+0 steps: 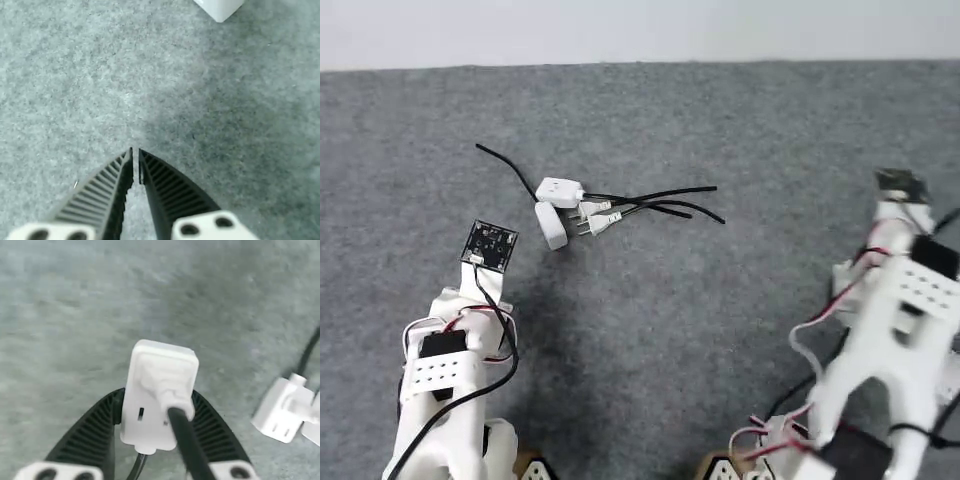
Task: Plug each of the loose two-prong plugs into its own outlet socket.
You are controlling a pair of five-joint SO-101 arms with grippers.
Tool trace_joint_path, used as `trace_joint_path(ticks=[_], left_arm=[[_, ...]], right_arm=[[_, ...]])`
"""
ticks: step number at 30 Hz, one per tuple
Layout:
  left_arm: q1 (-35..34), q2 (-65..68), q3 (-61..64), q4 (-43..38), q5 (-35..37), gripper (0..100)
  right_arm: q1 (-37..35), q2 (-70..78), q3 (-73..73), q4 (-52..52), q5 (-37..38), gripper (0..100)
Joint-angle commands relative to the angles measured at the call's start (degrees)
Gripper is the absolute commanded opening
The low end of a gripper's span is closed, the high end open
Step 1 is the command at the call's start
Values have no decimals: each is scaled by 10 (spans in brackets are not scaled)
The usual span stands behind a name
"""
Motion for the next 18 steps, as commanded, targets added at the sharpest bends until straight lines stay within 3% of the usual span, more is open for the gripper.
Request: trace_joint_path(ticks=[1,5,9,13,18], left_arm=[[-3,-7,-12,-15,9,13],[-3,-7,-12,-14,9,13],[-2,-8,-12,-14,9,15],[2,-8,-15,-15,10,16],[3,-6,-25,-15,76,18]], right_arm=[[76,58,-46,-53,18,8],[124,129,-90,-63,56,29],[145,164,-143,-27,67,200],[143,153,-200,73,68,355],[116,107,-238,190,62,365]])
